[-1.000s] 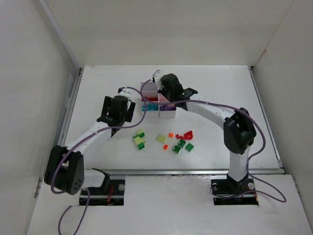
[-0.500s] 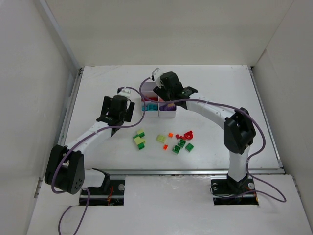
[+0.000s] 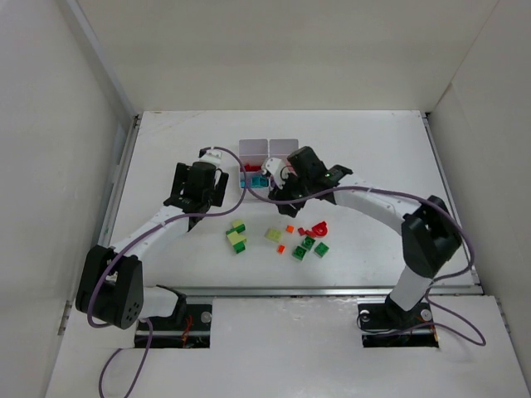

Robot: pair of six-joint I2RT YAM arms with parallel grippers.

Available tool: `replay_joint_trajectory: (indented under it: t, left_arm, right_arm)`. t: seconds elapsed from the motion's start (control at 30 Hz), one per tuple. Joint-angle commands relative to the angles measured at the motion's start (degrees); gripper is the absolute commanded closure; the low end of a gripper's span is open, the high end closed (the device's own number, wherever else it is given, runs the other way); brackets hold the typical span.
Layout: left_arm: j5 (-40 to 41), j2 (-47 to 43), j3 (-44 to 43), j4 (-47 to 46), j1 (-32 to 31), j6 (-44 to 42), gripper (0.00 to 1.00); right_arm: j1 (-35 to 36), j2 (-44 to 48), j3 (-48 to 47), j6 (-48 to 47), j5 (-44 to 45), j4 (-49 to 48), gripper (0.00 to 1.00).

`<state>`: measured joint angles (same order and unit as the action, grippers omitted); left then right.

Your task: Sort the legos into containers by color

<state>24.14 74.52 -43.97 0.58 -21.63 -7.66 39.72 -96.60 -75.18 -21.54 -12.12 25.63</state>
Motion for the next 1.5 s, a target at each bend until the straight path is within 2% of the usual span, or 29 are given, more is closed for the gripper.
replay_joint_trajectory:
  t: [0.0, 0.17, 0.47, 0.63, 0.73, 0.77, 0.8, 0.93, 1.13, 1.3, 1.47]
  left_arm:
    - [-0.49, -1.31, -0.24, -1.72, 0.18, 0.28, 0.0]
    - [-0.5, -1.92, -0.24, -1.72, 0.18, 0.28, 0.0]
    - [0.2, -2.45, 0.37, -1.72, 0.18, 0.28, 0.0]
    - [0.2, -2.45, 0.37, -1.72, 0.18, 0.28, 0.0]
    - [0.2, -2.45, 0.9, -1.72, 0.18, 0.28, 0.0]
    - [0.2, -2.45, 0.9, -1.72, 0.18, 0.28, 0.0]
    - [0.2, -2.45, 0.9, -1.72, 0.18, 0.28, 0.0]
    - [0.2, -2.45, 0.9, -1.72, 0.18, 0.28, 0.0]
    - [0.2, -2.45, 0.9, -1.72, 0.18, 0.28, 0.0]
    - [0.2, -2.45, 0.9, -2.25, 0.18, 0.28, 0.0]
    - [0.2, -2.45, 0.9, -2.25, 0.18, 0.28, 0.0]
  right_arm:
    - [-0.09, -4.99, 1.7, -0.53, -11.34, 5.04, 0.37]
    - [-0.09, -9.92, -0.76, 0.53, -8.81, 5.75, 0.43]
    - [1.5, -9.4, 3.02, 1.68, -3.62, 3.99, 0.45]
    - [3.16, -10.45, 3.63, 3.69, -0.19, 3.99, 0.52]
    - [3.17, -9.76, 4.25, 4.49, 0.43, 3.21, 0.74]
    - [3.17, -8.97, 4.25, 5.1, 0.43, 2.68, 0.91]
    - [3.17, -8.96, 3.47, 5.1, 0.43, 2.67, 1.0]
    - [3.17, -5.1, 0.83, 6.33, 2.01, 2.06, 1.0]
    - [-1.93, 1.75, -4.35, 12.38, 7.36, -3.29, 1.0]
    - [-4.39, 0.45, -9.89, 19.24, 13.07, -7.16, 1.0]
    - [-6.15, -7.44, -18.05, 23.29, 14.93, -6.12, 1.0]
